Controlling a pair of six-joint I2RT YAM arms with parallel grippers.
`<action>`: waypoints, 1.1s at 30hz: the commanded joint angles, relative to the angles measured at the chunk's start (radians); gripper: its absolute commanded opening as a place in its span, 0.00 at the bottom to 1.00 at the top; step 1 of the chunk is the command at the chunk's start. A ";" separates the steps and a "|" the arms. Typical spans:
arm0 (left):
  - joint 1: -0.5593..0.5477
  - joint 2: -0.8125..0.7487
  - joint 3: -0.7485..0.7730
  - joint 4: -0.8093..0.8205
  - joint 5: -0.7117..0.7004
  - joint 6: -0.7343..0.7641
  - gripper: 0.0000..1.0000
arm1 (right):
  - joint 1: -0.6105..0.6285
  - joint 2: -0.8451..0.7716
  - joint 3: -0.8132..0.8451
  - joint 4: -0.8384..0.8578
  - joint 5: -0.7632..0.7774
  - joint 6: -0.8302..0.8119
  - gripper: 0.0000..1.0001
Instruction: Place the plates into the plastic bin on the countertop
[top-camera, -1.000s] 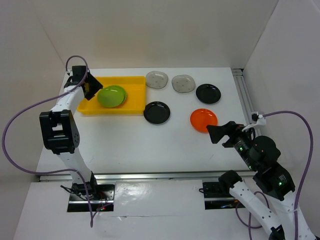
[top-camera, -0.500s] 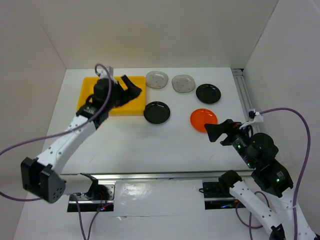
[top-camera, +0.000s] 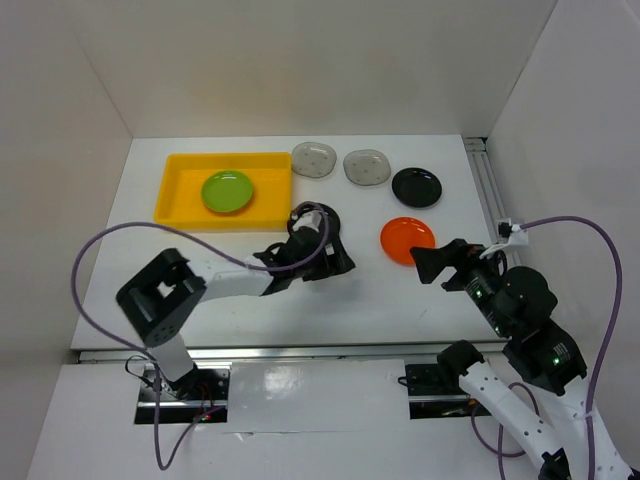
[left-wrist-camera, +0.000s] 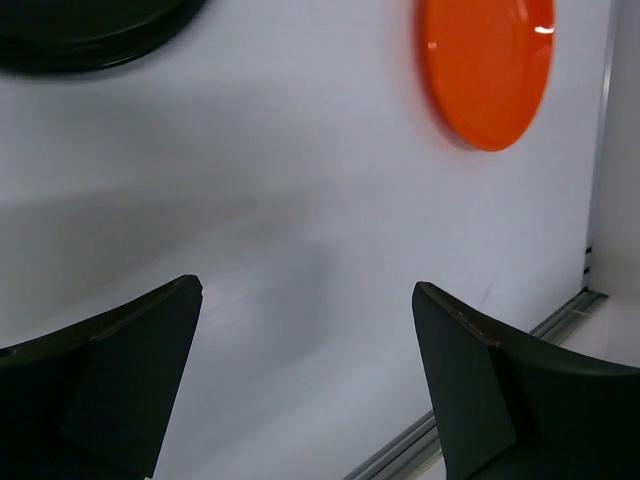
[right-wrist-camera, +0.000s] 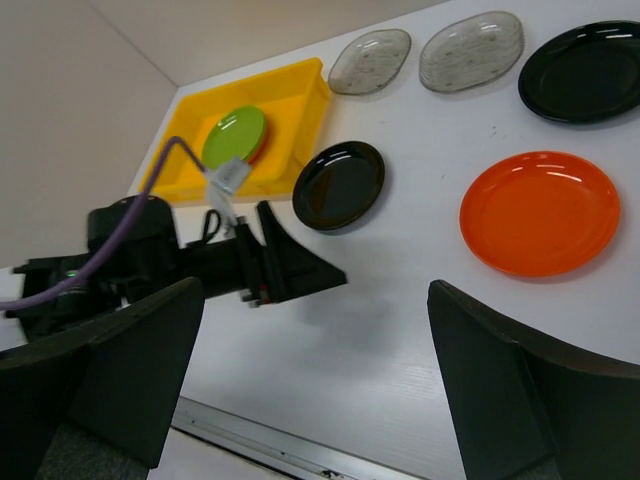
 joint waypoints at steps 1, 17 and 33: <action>-0.033 0.170 0.129 0.265 0.075 -0.039 1.00 | -0.004 -0.015 0.011 0.021 0.001 0.004 1.00; -0.035 0.672 0.599 0.181 0.079 -0.096 0.61 | -0.004 -0.044 0.107 -0.068 0.019 -0.009 1.00; 0.017 0.813 0.767 0.077 0.146 -0.147 0.26 | -0.004 -0.071 0.118 -0.097 0.031 0.022 1.00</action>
